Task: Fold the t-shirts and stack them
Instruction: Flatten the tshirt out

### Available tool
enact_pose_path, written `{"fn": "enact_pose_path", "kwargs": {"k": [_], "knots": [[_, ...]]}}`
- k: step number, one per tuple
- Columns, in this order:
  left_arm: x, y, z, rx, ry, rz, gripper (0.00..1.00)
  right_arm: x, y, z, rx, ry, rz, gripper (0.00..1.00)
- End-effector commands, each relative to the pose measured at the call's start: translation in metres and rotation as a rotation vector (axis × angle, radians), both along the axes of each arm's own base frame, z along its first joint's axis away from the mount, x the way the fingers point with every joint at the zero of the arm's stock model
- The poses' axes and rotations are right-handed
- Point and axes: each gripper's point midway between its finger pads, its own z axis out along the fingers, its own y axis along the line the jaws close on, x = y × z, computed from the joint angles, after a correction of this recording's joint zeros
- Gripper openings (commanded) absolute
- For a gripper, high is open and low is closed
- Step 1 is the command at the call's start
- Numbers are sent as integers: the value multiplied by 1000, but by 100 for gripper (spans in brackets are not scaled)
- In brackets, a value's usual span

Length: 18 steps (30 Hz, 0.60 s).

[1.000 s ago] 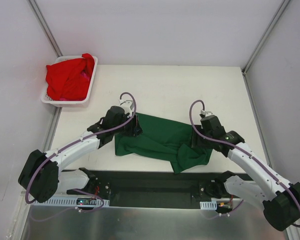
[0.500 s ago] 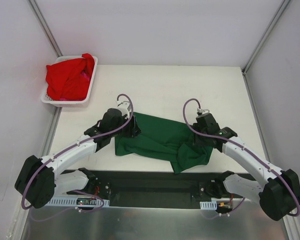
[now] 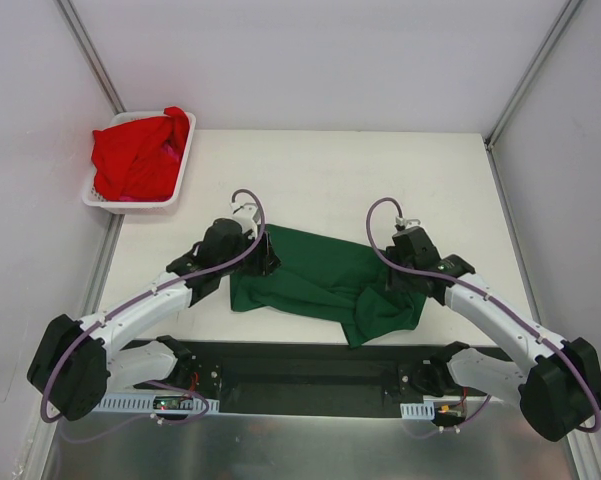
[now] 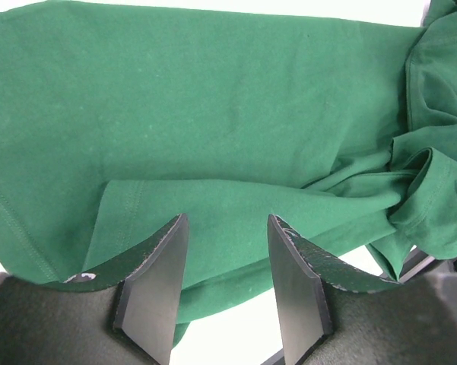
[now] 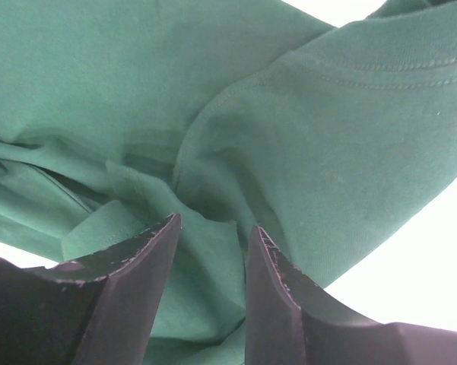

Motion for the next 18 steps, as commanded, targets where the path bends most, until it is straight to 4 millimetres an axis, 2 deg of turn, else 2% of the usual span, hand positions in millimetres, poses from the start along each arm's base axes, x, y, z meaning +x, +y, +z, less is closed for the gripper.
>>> {"fn": "enact_pose_path", "kwargs": {"k": [1, 8, 16, 18], "knots": [[2, -1, 10, -12, -58, -1, 46, -1, -1, -3, -8, -3, -6, 45], [2, 1, 10, -9, -62, 6, 45, -7, -3, -12, -9, 19, -8, 45], [2, 3, 9, -7, -63, 13, 45, -11, -1, -15, 2, 29, -1, 17], [2, 4, 8, -3, -62, 15, 45, -11, -1, -15, 5, 29, -2, 7]]}}
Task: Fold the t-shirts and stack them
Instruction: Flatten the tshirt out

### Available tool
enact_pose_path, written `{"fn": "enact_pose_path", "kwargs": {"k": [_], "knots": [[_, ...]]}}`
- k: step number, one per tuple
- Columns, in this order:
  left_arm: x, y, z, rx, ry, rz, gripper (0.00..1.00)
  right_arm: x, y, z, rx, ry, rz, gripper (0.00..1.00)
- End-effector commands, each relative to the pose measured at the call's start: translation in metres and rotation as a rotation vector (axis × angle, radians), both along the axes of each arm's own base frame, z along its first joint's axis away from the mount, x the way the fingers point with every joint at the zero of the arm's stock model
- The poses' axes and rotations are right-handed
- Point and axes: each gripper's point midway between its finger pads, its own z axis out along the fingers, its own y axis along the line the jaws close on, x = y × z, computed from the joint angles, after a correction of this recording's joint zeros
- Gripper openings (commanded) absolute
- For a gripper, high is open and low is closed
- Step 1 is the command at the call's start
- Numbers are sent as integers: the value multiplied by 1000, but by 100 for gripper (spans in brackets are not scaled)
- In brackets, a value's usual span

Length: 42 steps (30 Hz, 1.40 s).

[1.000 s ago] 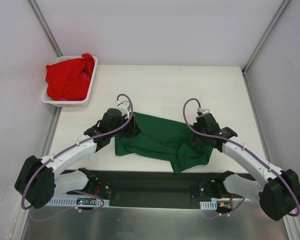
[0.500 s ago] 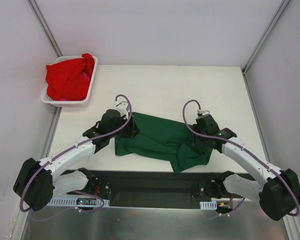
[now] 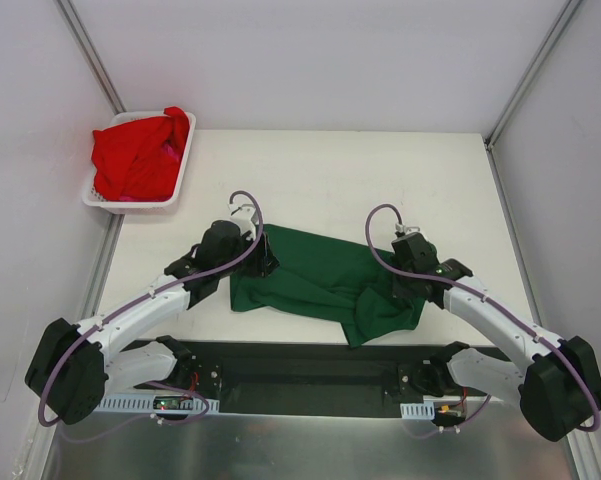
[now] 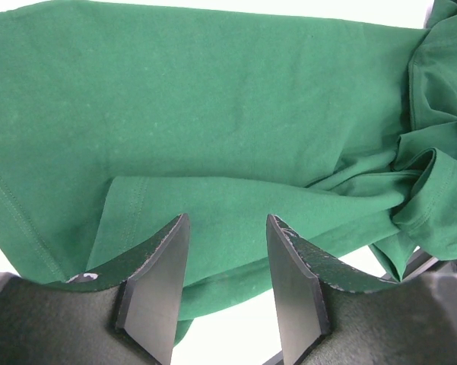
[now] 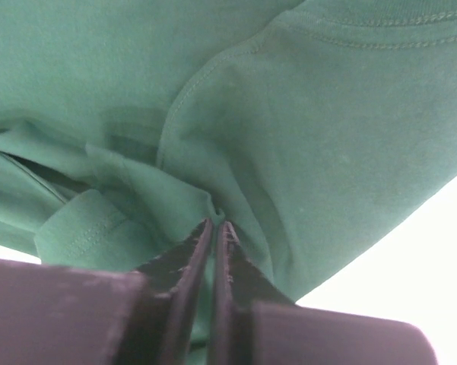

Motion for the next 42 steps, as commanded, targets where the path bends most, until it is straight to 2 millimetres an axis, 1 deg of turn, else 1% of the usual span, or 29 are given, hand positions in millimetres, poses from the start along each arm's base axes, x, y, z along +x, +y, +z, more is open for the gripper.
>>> {"fn": "enact_pose_path", "kwargs": {"k": [1, 2, 7, 8, 10, 11, 13, 14, 19, 22, 23, 25, 27, 28, 30, 34, 35, 36, 40, 41, 42], "knots": [[3, 0, 9, -7, -54, 2, 45, 2, 4, 5, 24, -20, 1, 4], [2, 1, 8, -5, -54, 4, 44, 2, 3, 8, 24, -29, -2, 1], [1, 3, 7, -5, -55, 12, 44, 6, -4, 29, 19, -98, -25, 1], [1, 3, 6, -5, -54, 11, 44, 8, -6, 42, 18, -127, -30, 1], [1, 3, 5, -5, -50, 12, 44, 9, -9, 55, 17, -158, -35, 1], [0, 3, 5, -5, -49, 11, 44, 9, -13, 69, 19, -190, -43, 1], [0, 2, 4, -5, -45, 10, 44, 9, -15, 81, 20, -217, -48, 1], [1, 2, 5, -7, -46, 11, 44, 7, -18, 91, 25, -235, -52, 1], [1, 2, 5, -7, -42, 9, 43, 0, -24, 113, 39, -268, -64, 1], [1, 2, 4, -6, -43, 8, 43, -5, -33, 128, 43, -307, -96, 1], [1, 2, 4, -5, -44, 8, 43, -10, -40, 132, 33, -319, -112, 1], [0, 1, 3, -4, -41, 6, 43, -16, -46, 140, 29, -336, -122, 1], [-1, 1, 1, -4, -33, 1, 43, -19, -51, 144, 22, -339, -131, 1], [-1, 0, 1, -6, -31, 0, 42, -25, -54, 144, 15, -322, -133, 1], [-1, 1, 1, -5, -31, -1, 42, -32, -52, 140, 35, -290, -130, 1], [-2, 2, -1, -2, -31, 1, 42, -58, -43, 119, 104, -180, -108, 1], [-2, 2, 0, -1, -32, 0, 42, -66, -38, 109, 124, -136, -89, 1], [-2, 2, -1, 1, -29, 0, 42, -71, -37, 103, 129, -110, -84, 1], [-1, 0, -1, 0, -25, -3, 42, -89, -31, 93, 153, -16, -59, 1], [-1, 0, -1, 0, -23, -4, 42, -91, -30, 92, 151, 4, -53, 3], [0, -1, -1, 0, -21, -5, 42, -93, -29, 91, 151, 20, -47, 20]]}}
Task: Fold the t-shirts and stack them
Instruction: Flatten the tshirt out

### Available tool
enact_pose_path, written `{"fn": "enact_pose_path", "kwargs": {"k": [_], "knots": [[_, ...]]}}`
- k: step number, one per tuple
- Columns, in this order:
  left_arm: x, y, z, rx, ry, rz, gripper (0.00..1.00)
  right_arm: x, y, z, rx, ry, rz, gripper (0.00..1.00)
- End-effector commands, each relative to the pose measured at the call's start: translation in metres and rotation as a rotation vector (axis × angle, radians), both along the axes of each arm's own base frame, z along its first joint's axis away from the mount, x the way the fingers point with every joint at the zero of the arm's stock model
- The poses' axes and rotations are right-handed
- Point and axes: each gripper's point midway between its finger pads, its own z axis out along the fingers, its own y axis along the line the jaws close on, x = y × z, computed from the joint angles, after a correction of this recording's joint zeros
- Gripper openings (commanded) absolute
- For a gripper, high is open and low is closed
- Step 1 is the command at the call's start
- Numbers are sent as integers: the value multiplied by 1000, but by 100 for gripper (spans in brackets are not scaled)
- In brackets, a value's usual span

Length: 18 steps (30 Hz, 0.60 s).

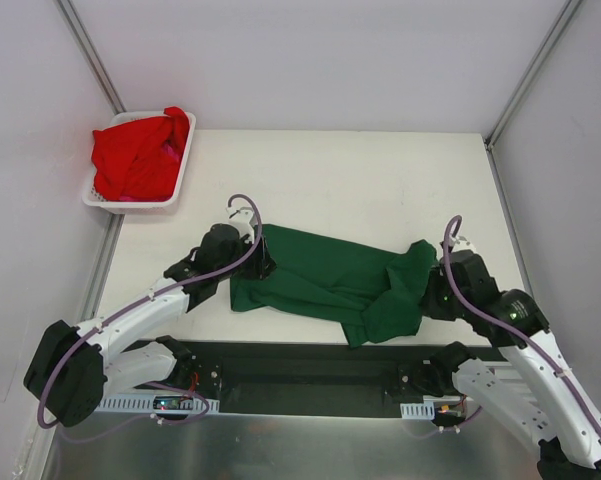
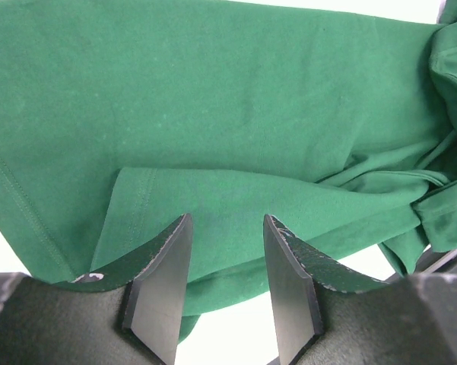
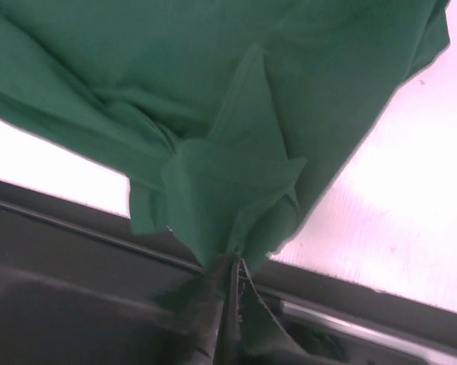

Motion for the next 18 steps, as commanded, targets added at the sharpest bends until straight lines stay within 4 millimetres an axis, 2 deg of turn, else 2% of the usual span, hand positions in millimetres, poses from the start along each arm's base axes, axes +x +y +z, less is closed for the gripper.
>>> {"fn": "enact_pose_path", "kwargs": {"k": [1, 3, 6, 9, 12, 18], "knots": [[3, -7, 6, -14, -20, -20, 42, -23, 10, -10, 35, 142, 39, 33], [4, -8, 7, -14, -21, -22, 42, -22, 11, -11, 35, 146, 36, 54], [4, -8, 8, -15, -25, -20, 41, -13, 12, -7, 38, 106, 22, 62], [4, -8, 9, -15, -26, -22, 41, 1, 17, -5, 39, 72, 14, 63], [3, -7, 8, -15, -26, -20, 41, 22, 31, -8, 62, 41, 16, 63], [4, -5, 8, -7, -33, -14, 41, 56, 35, -10, 16, -12, -22, 63]]}}
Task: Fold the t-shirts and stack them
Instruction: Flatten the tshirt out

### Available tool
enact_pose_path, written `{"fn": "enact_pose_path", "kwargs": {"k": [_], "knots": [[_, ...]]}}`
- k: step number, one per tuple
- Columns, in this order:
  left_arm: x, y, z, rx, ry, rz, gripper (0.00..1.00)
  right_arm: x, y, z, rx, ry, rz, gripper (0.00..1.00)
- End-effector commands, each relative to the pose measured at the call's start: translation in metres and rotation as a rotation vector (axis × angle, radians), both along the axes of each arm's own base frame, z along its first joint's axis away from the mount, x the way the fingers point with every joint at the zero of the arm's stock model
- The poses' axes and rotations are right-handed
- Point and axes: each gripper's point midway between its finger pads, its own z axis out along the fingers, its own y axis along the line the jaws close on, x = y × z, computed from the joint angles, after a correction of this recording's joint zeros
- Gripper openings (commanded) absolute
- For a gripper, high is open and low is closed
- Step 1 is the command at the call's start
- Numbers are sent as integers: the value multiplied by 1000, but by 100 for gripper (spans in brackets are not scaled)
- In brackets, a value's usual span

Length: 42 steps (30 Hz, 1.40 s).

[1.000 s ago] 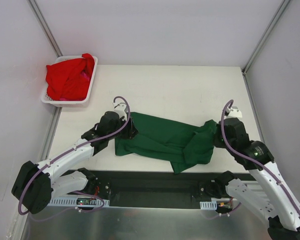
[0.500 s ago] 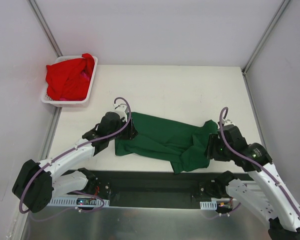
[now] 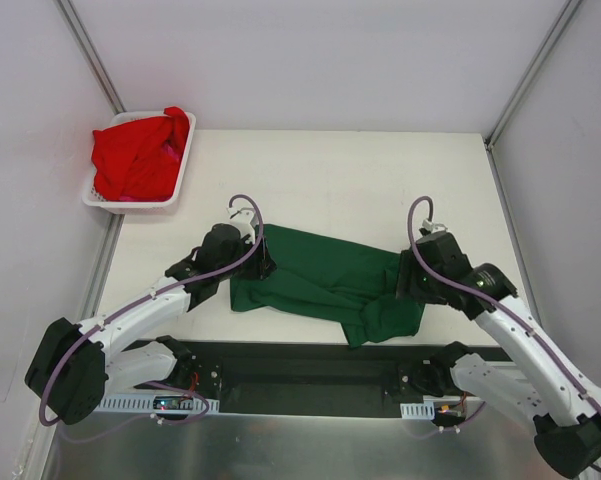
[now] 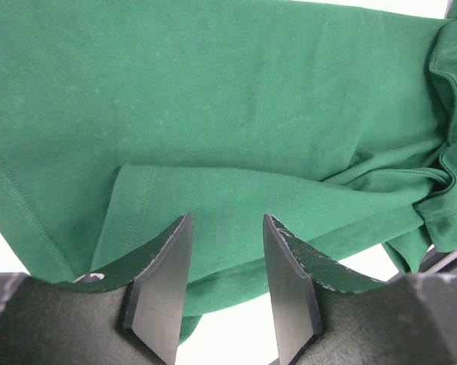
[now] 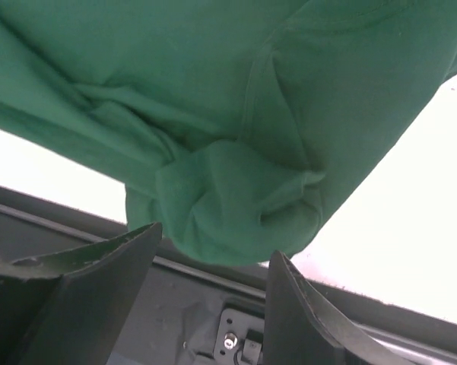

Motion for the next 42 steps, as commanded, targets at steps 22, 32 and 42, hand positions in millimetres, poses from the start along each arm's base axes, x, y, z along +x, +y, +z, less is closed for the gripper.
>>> {"fn": "enact_pose_path", "kwargs": {"k": [22, 32, 42], "knots": [[3, -2, 17, -12, -72, -15, 41, 59, -13, -5, -199, -76, -130, 59], [2, -1, 18, -10, -76, -16, 41, 47, -12, -18, -192, -10, -133, 52], [2, 1, 17, -3, -79, -15, 41, 40, -10, -35, -183, 34, -139, 52]]}}
